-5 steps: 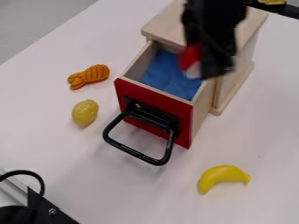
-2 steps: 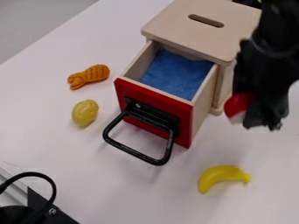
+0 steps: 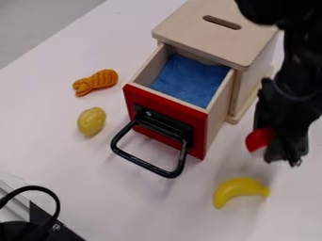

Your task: Take the object inside the drawer and place it on the right side above the banana

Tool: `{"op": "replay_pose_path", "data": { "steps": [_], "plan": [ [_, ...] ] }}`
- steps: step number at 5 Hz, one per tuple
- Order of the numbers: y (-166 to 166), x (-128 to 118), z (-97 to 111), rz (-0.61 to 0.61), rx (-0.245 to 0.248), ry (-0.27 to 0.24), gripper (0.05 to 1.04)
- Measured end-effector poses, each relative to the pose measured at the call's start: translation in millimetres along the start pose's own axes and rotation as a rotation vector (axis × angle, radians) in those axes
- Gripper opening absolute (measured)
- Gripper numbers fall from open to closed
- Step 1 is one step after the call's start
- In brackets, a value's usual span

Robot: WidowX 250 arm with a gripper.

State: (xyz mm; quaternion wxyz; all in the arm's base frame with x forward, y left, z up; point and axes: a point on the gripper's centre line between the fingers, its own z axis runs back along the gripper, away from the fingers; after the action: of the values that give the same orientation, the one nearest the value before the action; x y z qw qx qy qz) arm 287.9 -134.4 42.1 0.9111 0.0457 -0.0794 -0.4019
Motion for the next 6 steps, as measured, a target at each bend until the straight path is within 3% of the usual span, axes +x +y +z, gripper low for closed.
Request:
{"op": "replay_pose_path", "data": {
  "steps": [1, 2, 4, 5, 6],
  "plan": [
    [-2, -5, -24, -0.01, -0.015, 0.045, 0.58],
    [0, -5, -34, -0.005, -0.018, 0.047, 0.58],
    [4, -2, -39, -0.017, 0.0, 0.051, 0.638],
    [6, -3, -40, -0.005, 0.01, 0.066, 0.926],
    [8, -5, -38, 0.004, 0.025, 0.08, 0.998]
  ]
}}
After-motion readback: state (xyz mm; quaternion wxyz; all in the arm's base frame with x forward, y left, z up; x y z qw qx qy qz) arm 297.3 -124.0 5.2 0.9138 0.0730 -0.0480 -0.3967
